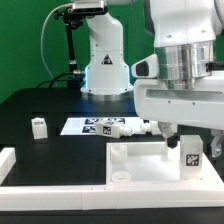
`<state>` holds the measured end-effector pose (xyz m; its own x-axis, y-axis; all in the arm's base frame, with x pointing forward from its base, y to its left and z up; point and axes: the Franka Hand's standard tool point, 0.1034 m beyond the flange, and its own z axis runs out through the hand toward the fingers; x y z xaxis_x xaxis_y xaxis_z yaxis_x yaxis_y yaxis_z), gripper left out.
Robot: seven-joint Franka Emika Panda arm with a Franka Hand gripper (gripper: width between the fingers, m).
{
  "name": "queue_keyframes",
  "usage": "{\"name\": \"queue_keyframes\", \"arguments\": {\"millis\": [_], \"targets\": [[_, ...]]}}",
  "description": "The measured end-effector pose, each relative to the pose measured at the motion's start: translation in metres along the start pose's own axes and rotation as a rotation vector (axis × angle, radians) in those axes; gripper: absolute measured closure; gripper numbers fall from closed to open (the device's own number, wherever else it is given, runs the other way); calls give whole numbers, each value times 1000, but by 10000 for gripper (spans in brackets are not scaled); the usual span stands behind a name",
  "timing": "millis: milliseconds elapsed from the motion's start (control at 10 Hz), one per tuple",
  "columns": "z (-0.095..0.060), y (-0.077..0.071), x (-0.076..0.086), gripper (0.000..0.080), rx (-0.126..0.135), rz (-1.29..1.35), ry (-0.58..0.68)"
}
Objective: Assemble one leg
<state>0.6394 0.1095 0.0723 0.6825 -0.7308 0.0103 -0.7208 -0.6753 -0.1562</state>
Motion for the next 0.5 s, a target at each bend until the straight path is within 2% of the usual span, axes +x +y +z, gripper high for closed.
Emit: {"name": "queue_keyframes", "arguments": {"millis": [100,200,300,400,500], "targets": [[0,0,0,153,-12,-129,6],[-1,-3,-3,150,-41,-398,17],[-1,-4,-1,150,-41,-526,17],[-1,-3,-1,150,-41,-483,18],[-1,-3,-1,280,-42,-459,18]]}}
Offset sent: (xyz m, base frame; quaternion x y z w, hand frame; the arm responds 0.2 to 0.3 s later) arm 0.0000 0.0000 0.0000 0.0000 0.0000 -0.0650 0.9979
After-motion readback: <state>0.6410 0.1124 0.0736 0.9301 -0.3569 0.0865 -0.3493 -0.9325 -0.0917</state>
